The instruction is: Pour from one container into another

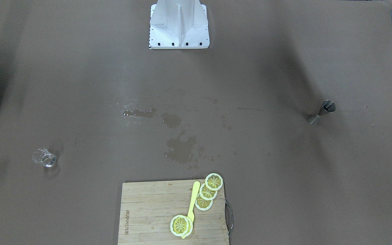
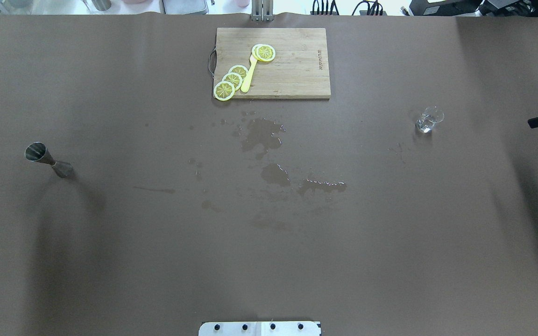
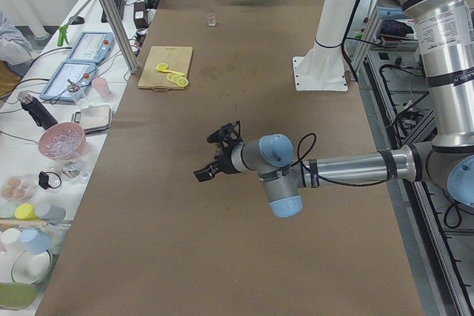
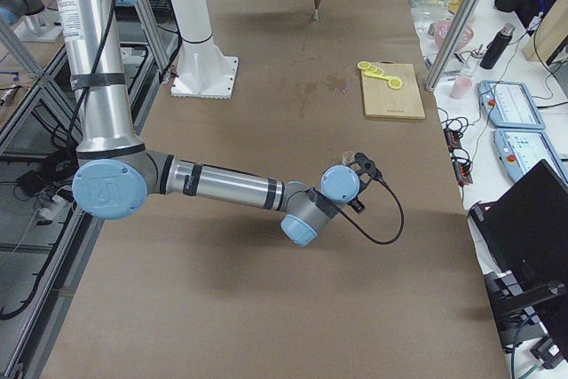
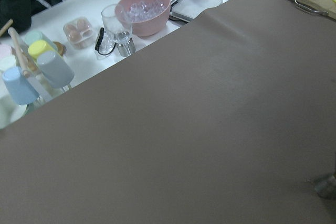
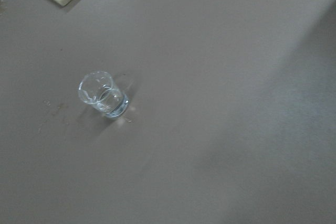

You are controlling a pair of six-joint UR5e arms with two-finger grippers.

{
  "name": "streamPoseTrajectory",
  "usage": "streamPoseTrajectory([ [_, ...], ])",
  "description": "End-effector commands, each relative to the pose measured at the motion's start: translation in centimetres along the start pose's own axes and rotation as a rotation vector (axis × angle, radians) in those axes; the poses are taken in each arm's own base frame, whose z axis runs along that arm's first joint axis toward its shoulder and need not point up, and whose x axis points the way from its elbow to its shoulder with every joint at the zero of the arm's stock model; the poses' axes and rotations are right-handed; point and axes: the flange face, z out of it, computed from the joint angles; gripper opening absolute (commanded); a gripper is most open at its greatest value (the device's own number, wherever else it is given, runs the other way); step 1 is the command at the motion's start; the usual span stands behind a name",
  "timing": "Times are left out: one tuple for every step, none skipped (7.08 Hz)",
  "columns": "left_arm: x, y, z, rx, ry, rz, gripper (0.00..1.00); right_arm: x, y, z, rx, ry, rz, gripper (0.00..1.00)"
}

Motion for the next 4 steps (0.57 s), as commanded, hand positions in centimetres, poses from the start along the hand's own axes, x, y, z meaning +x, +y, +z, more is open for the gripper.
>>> streamPoseTrajectory([
  [3.1,2.4,0.9,0.090,-0.084,0.062,0.99,-0.8,1.6,2.4,0.054,-0.013,-0.153,1.00],
  [3.6,4.5,0.7,0.109,-0.096,0.077,0.99,-0.1,0.9,3.0,0.087,-0.001,-0.252,1.00],
  [4.3,6.1,0.7,0.170,-0.112,0.092,0.99,1.1,-0.4,3.7,0.098,0.006,-0.394,1.00],
  [4.2,7.2,0.7,0.178,-0.140,0.061,0.99,1.8,-1.8,4.2,0.095,0.009,-0.454,1.00],
])
